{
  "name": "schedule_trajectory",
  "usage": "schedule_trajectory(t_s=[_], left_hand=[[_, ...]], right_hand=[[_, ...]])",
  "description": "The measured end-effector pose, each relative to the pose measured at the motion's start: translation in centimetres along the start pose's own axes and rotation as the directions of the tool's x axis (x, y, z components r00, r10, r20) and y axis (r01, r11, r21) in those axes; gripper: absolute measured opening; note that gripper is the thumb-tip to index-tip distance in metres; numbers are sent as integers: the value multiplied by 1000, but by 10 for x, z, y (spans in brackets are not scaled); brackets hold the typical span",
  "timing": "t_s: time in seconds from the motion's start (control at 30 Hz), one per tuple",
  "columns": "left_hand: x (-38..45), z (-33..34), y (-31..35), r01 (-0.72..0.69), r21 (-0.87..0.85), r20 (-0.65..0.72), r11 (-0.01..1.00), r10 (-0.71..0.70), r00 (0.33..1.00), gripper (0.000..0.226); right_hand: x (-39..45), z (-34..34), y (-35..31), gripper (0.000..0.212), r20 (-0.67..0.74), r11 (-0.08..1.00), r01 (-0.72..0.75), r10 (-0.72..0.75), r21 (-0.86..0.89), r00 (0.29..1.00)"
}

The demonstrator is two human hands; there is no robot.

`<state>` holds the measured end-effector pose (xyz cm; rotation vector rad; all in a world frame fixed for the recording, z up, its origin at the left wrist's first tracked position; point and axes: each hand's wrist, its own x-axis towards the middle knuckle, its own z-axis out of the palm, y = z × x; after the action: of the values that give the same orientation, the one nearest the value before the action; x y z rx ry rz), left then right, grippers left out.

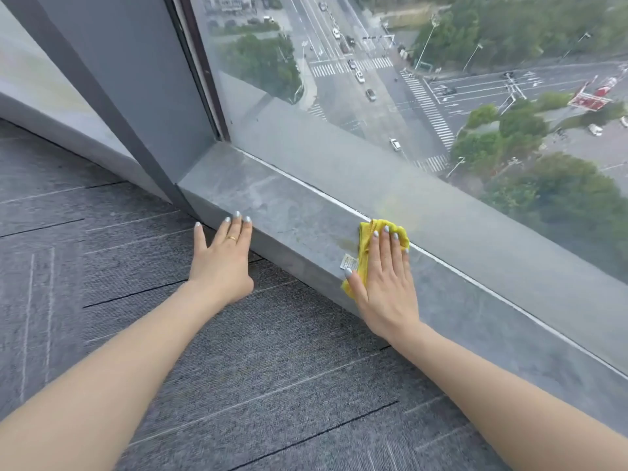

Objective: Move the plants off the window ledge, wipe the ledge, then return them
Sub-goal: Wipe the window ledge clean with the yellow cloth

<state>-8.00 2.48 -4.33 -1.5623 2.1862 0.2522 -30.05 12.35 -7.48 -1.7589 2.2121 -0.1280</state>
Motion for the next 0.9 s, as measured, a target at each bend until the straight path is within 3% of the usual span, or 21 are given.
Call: schedule_trajectory(t_s=[0.3, 0.6, 0.9], left_hand=[[1, 8, -1, -3, -90, -72, 996, -3, 997, 91], [1, 10, -5, -23, -98, -109, 995, 12, 994, 87], [3, 13, -3, -23, -184, -113, 983, 2, 994, 88]], right_hand=[[73, 14, -80, 72, -11, 981, 186, -185, 48, 983], [132, 10, -121, 62, 86, 894, 448, -446, -9, 891], [171, 12, -162, 58, 123, 851, 524, -515, -48, 848]])
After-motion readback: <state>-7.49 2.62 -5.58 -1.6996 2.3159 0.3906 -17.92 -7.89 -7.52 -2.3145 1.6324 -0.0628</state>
